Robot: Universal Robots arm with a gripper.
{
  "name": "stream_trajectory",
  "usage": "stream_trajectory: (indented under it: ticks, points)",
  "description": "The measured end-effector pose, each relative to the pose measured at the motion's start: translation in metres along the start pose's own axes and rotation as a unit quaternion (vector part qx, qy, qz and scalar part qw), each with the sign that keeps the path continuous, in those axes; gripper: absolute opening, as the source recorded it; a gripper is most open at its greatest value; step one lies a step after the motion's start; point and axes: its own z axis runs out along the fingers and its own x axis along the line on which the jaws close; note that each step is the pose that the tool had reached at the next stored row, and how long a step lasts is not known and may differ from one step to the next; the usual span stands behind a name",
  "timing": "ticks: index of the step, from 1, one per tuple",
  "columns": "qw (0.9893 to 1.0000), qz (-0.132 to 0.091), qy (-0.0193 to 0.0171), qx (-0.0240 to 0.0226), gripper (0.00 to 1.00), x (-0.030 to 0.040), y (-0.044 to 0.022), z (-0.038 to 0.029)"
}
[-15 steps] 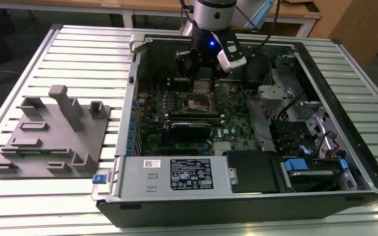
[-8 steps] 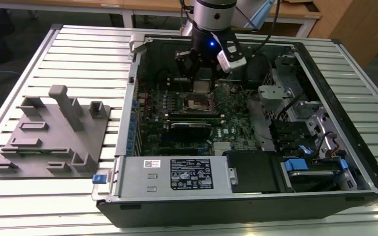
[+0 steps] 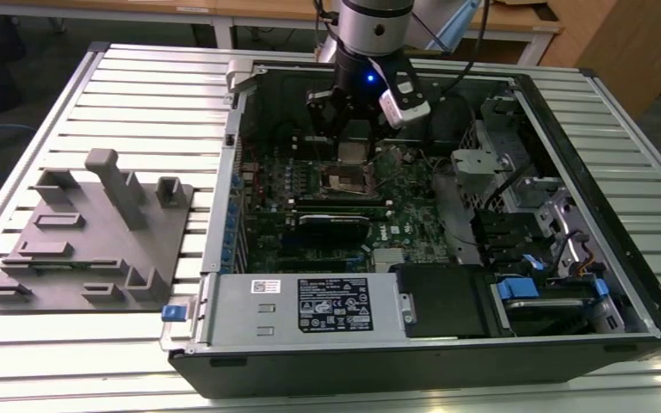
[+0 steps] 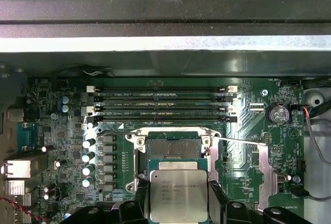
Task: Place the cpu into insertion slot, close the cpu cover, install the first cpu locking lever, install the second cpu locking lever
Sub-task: 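Place the cpu into insertion slot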
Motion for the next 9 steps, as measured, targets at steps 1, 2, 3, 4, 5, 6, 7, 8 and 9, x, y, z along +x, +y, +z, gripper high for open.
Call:
stream_trajectory:
  ticks: [1, 2, 3, 4, 5, 6, 7, 8, 9]
  points:
    - [1.0000, 0.000, 0.0000, 0.0000, 0.54, 0.0000, 0.0000, 0.0001]
    - [1.0000, 0.000, 0.0000, 0.0000, 0.54, 0.0000, 0.0000, 0.0002]
    - [1.0000, 0.000, -0.0001, -0.0002, 0.54, 0.0000, 0.0000, 0.0006]
    - [1.0000, 0.000, -0.0001, -0.0001, 0.54, 0.0000, 0.0000, 0.0009]
    - [1.0000, 0.000, 0.0000, 0.0000, 0.54, 0.0000, 0.0000, 0.0010]
    - [1.0000, 0.000, 0.0000, 0.0001, 0.54, 0.0000, 0.0000, 0.0011]
    - [1.0000, 0.000, 0.0001, 0.0001, 0.54, 0.0000, 0.0000, 0.0012]
    - [1.0000, 0.000, 0.0001, 0.0001, 0.54, 0.0000, 0.0000, 0.0012]
    - [1.0000, 0.000, 0.0000, 0.0000, 0.54, 0.0000, 0.0000, 0.0014]
